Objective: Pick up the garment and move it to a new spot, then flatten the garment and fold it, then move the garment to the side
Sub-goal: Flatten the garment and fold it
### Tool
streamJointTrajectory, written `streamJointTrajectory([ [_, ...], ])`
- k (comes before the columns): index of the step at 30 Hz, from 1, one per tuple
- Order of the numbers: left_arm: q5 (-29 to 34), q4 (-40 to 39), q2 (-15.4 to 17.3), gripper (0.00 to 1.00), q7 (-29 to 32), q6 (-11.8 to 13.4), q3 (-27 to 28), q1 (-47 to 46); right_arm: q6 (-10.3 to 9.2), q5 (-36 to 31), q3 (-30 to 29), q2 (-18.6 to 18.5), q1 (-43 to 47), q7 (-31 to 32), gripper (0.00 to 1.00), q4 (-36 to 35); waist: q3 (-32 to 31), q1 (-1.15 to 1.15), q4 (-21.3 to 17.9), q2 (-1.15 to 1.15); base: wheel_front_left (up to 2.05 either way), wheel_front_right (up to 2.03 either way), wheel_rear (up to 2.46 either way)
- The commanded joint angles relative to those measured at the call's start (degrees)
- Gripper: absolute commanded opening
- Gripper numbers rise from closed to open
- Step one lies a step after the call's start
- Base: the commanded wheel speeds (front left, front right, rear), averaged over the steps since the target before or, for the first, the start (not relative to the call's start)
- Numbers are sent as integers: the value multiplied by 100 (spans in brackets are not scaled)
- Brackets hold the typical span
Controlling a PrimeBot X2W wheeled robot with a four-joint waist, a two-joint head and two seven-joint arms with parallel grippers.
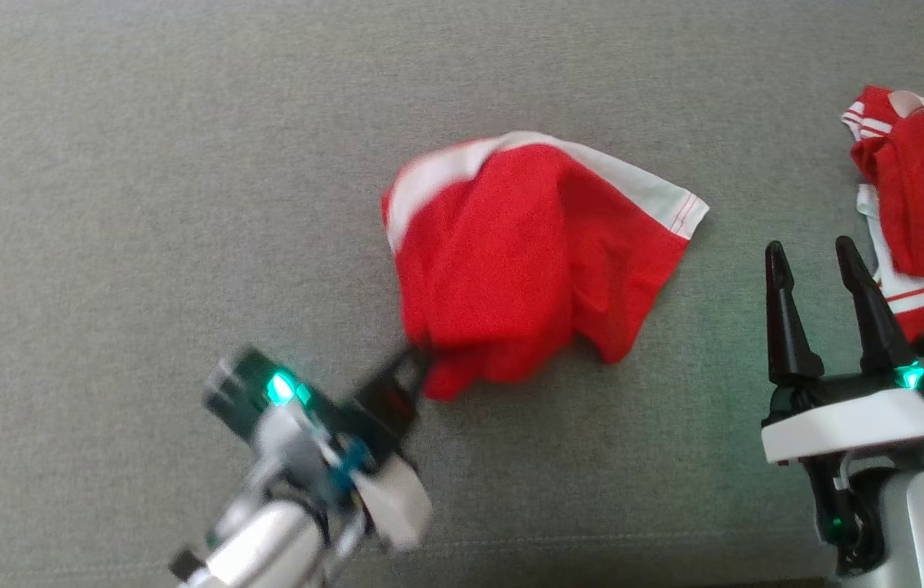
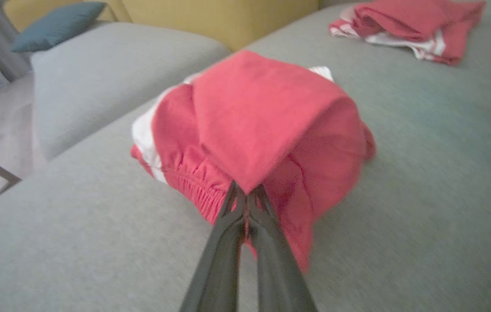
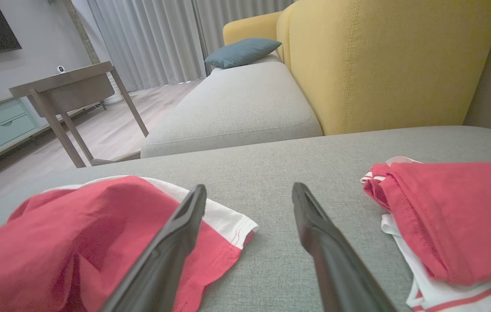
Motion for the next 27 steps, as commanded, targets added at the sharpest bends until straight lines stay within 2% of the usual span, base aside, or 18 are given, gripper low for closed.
streamJointTrajectory([
  [1, 77, -132, 123, 0, 59, -76, 58, -114, 37, -6, 117, -13, 18, 28, 100, -224, 6, 0, 39, 0, 0, 0, 0],
  [8, 67, 633, 63, 0, 436, -598, -607, 70, 37, -24, 110, -44, -6, 118, 100, -254, 9, 0, 119, 0, 0, 0, 0],
  [11, -43, 900, -57, 0, 355, -626, -621, 59, 37, -39, 104, -53, -2, 151, 100, -271, -12, 0, 123, 0, 0, 0, 0],
  [12, -101, 954, -120, 6, 265, -591, -582, 56, 37, -43, 104, -55, 5, 161, 100, -275, -27, 0, 123, 0, 0, 0, 0],
  [13, -154, 987, -186, 100, 157, -540, -532, 49, 37, -48, 99, -56, 18, 171, 100, -284, -42, 0, 126, 0, 0, 0, 0],
  [19, -264, 868, -389, 100, -541, -189, -259, -5, 37, -106, 64, -64, 112, 235, 100, -366, -183, 0, 144, 0, 0, 0, 0],
  [27, -377, 157, -349, 100, -1050, 32, 16, -42, 37, -161, 38, -68, 198, 322, 100, -490, -324, 0, 224, 0, 0, 0, 0],
])
